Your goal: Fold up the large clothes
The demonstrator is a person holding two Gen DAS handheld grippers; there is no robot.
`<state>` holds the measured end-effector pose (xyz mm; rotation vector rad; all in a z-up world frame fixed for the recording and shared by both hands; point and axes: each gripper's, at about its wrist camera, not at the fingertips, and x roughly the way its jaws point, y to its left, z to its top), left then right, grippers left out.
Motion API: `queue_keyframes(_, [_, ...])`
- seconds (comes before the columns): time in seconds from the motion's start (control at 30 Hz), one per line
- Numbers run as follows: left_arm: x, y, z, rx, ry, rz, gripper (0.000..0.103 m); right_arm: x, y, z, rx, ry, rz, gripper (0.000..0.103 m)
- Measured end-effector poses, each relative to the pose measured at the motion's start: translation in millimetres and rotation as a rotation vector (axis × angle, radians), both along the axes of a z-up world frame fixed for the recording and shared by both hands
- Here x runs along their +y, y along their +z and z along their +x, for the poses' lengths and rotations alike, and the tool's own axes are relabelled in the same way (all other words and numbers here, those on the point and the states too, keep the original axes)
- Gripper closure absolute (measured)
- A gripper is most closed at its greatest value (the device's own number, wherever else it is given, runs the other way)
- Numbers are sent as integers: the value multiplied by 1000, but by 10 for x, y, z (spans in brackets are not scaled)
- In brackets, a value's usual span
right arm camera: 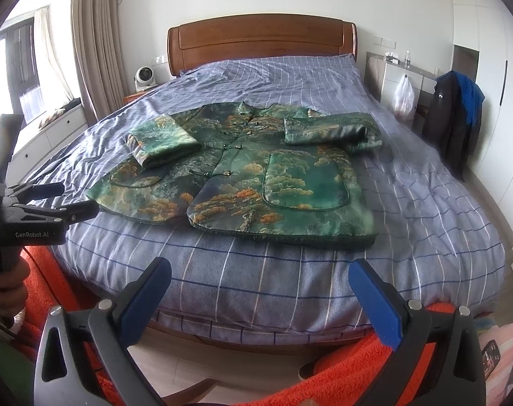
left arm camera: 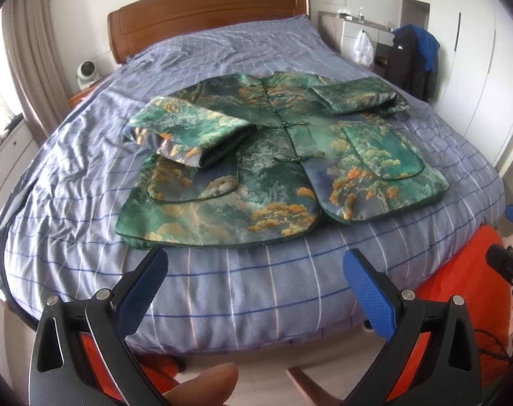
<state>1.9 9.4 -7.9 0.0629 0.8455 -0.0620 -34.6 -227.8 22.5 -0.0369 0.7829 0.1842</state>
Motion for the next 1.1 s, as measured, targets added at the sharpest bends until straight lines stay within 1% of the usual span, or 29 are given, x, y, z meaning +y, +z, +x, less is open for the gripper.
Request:
queue_keyframes(0.43, [-5,2,11,3,2,0,0,23,-3,-6,1,7,-5,0])
queue_keyframes(0.57, [-10,10,3,3,1,0,0,17,33,-30,-21,2,-10,0])
queue_keyframes(0.7, [-8,17,-5,-6,6,-1,0,-50,100,-46,-59,-35,-10,0])
queue_keyframes(0.87, [38,24,-14,-10,14,-11,0,-91,139,-22,-70,-80,-11,0])
queue_keyframes(1.1, [74,27,-21,-14,19,-19,0,-89,179,-1,-89,-101,-24,0])
